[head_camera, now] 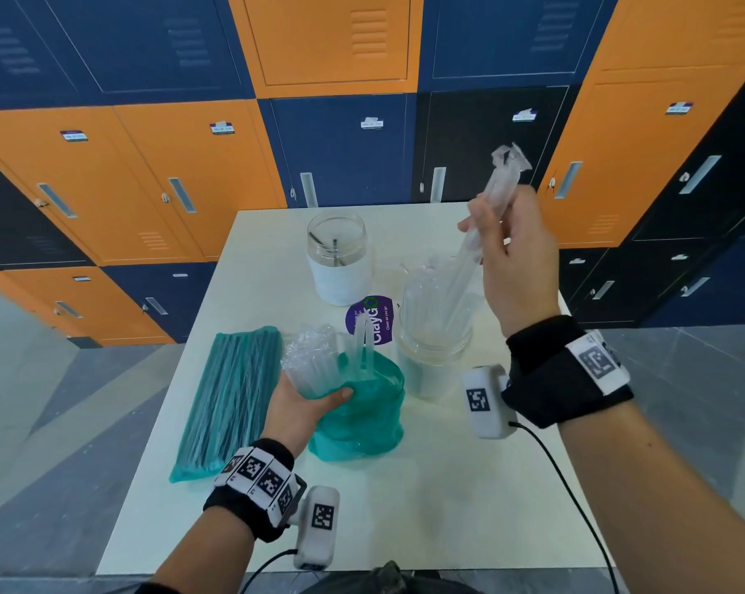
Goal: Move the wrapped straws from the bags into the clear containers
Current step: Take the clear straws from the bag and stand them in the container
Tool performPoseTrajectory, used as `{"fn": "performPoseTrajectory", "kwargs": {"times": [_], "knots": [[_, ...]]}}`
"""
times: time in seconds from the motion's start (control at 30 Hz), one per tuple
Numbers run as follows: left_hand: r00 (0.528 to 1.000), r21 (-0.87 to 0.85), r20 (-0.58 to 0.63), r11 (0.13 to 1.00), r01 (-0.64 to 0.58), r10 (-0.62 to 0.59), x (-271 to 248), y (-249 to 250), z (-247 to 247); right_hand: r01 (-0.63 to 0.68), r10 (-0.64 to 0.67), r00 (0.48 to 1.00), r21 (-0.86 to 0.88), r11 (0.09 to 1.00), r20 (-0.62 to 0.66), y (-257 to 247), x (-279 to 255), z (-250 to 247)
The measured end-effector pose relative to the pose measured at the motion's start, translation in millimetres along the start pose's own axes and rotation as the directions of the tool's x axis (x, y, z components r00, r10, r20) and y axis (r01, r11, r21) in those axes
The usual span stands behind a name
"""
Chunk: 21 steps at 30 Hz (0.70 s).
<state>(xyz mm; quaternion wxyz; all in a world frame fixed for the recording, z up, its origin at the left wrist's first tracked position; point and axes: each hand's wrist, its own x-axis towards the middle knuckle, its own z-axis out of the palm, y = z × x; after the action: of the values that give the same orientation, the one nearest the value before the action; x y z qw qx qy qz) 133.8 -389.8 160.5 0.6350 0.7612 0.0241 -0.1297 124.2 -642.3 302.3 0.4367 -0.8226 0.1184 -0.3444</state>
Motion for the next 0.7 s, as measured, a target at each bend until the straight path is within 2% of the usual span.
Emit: {"fn": "performPoseTrajectory", "kwargs": {"times": [0.17,0.27,0.33,0.4,0.47,0.53,0.63,0.7], "knots": [[1.0,0.032,-0.011,0.999,-0.011,0.011,0,-1,1,-0.026,0.032,0.999,-0.192,0.981,0.03,39,-16,12],[1.0,0.031,-0.009,0.999,-0.008,0.008,2,-2,0,0.003,0.008,1.0,-0.381,0.925,0.029,74,-37,25],[1.0,0.032,-0.003,0.999,-0.01,0.01,2,-2,0,-0.026,0.048,0.998,-0.462,0.887,0.035,90,-50,31],[1.0,0.034,0.006,0.999,-0.014,0.013,3,-2,0,-0.047,0.078,0.996,-0.503,0.863,0.042,94,-56,33],[1.0,0.033,0.007,0.999,-0.011,0.011,3,-3,-1,-0.029,0.057,0.997,-0.455,0.89,0.049,90,-53,31],[1.0,0.029,0.001,1.0,-0.003,0.003,4,-4,-1,0.044,0.003,0.994,-0.409,0.911,0.113,85,-45,28],[1.0,0.023,-0.001,1.0,0.009,-0.009,5,-7,-2,0.211,-0.051,0.95,-0.513,0.832,0.307,88,-43,30],[1.0,0.02,-0.004,1.0,0.018,-0.018,4,-5,-1,0.239,-0.027,0.934,-0.566,0.789,0.356,95,-51,35]]}}
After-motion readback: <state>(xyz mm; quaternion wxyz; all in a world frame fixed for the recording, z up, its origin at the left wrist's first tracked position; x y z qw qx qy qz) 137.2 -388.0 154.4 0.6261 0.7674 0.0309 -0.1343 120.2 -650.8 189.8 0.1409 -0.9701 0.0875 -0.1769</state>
